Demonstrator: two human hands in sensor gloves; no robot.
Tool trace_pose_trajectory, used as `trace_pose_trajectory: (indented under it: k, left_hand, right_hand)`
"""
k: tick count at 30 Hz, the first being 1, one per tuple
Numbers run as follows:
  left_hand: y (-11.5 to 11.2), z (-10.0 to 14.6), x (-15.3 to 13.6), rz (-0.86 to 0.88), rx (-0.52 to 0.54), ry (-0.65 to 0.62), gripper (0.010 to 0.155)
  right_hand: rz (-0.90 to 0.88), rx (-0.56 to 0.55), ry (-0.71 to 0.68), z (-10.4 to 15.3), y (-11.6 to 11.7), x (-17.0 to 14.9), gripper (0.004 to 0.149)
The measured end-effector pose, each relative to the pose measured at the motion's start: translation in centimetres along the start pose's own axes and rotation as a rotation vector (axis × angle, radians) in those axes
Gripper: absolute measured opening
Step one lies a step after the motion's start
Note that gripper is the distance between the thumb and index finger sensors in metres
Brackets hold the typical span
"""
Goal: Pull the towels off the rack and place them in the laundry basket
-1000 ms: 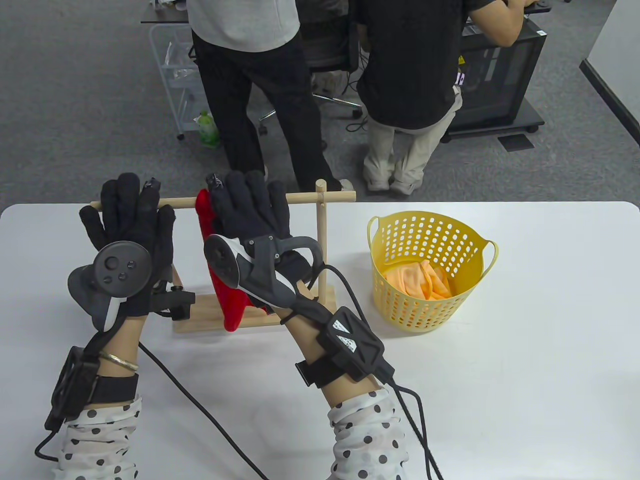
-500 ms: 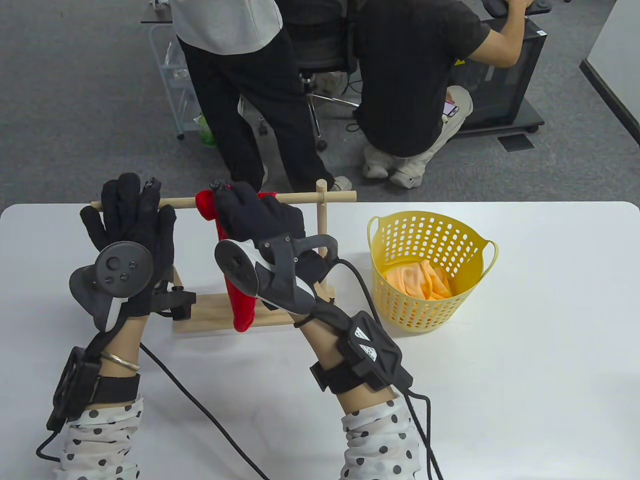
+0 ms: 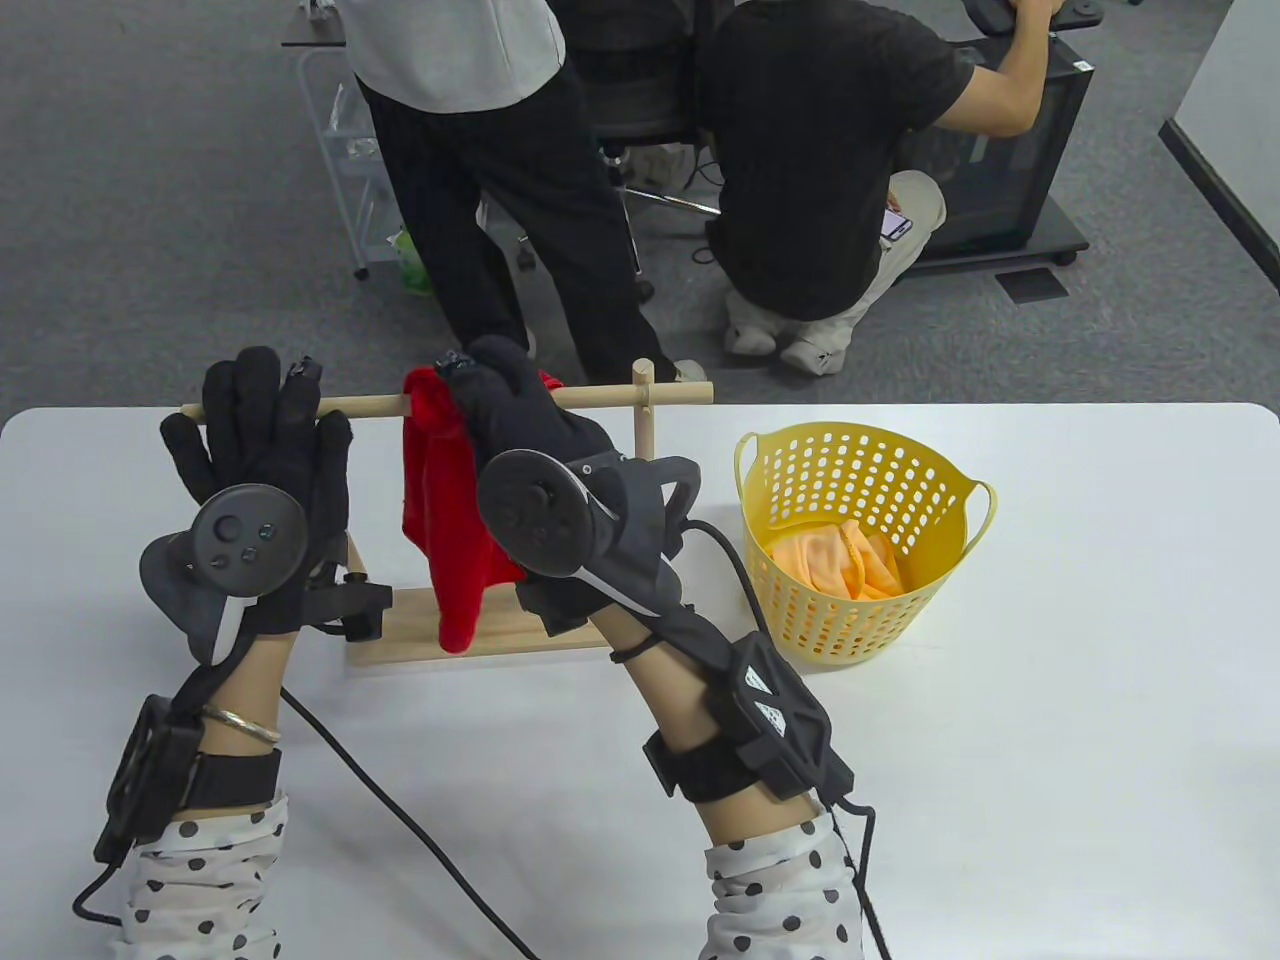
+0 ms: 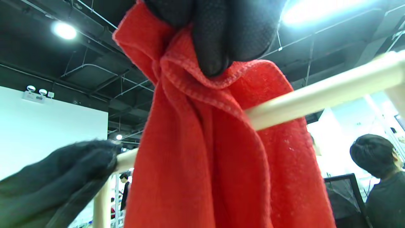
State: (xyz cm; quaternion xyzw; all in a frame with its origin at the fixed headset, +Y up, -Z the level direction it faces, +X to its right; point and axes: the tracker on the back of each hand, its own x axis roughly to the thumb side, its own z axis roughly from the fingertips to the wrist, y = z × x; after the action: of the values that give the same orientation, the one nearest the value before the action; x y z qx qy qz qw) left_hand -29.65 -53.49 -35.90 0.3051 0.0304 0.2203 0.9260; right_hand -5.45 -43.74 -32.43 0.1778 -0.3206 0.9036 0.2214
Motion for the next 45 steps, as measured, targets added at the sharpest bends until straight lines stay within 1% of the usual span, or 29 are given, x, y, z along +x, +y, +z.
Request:
trace_pose_trajectory:
  k: [3,4,8,11,13,17,21,26,28,31,37,40,45]
  left_hand:
    - [0.0,0.0,0.0,-0.001,0.0,0.0,0.06]
    - [0.0,0.0,0.0,-0.001,0.0,0.0,0.06]
    - [0.0,0.0,0.0,-0.001,-0.001,0.001,0.06]
    - [0.0,0.0,0.0,0.001,0.0,0.001,0.06]
    - [0.0,0.0,0.0,0.003,0.0,0.001,0.06]
    - [0.0,0.0,0.0,0.004,0.0,0.001,0.06]
    - [0.0,0.0,0.0,0.002,0.0,0.001,0.06]
    - [-0.1,0.0,0.0,-0.001,0.001,0.002,0.06]
    - [-0.1,0.0,0.0,-0.002,0.001,0.002,0.06]
    - [-0.1,0.0,0.0,-0.002,0.001,0.002,0.06]
    - [0.0,0.0,0.0,-0.004,0.002,0.002,0.06]
    - [-0.1,0.0,0.0,-0.008,0.003,0.005,0.06]
    - [-0.1,0.0,0.1,-0.011,0.003,0.006,0.06]
  right_hand:
    - [-0.028,-0.048,-0.001,0.1,-1.2,-0.4,0.043]
    - [-0.021,-0.049,-0.002,0.1,-1.5,-0.4,0.043]
    - [0.054,-0.083,0.012,0.2,-3.4,-1.0,0.045]
    - [0.06,-0.126,0.031,0.2,-5.0,-1.6,0.046]
    - [0.048,-0.142,0.054,0.2,-6.4,-2.2,0.049]
    - [0.053,-0.174,0.092,0.0,-8.7,-3.3,0.05]
    - [0.137,-0.224,0.118,0.0,-10.6,-4.5,0.053]
    - [0.232,-0.288,0.151,0.3,-12.4,-6.0,0.055]
    - [0.299,-0.321,0.177,0.4,-13.2,-6.9,0.055]
    - [0.353,-0.35,0.206,0.6,-14.1,-7.8,0.055]
    - [0.416,-0.36,0.238,1.2,-15.5,-9.4,0.056]
    - [0.451,-0.36,0.251,1.5,-15.8,-10.1,0.056]
    - [0.456,-0.337,0.278,1.9,-15.7,-11.2,0.056]
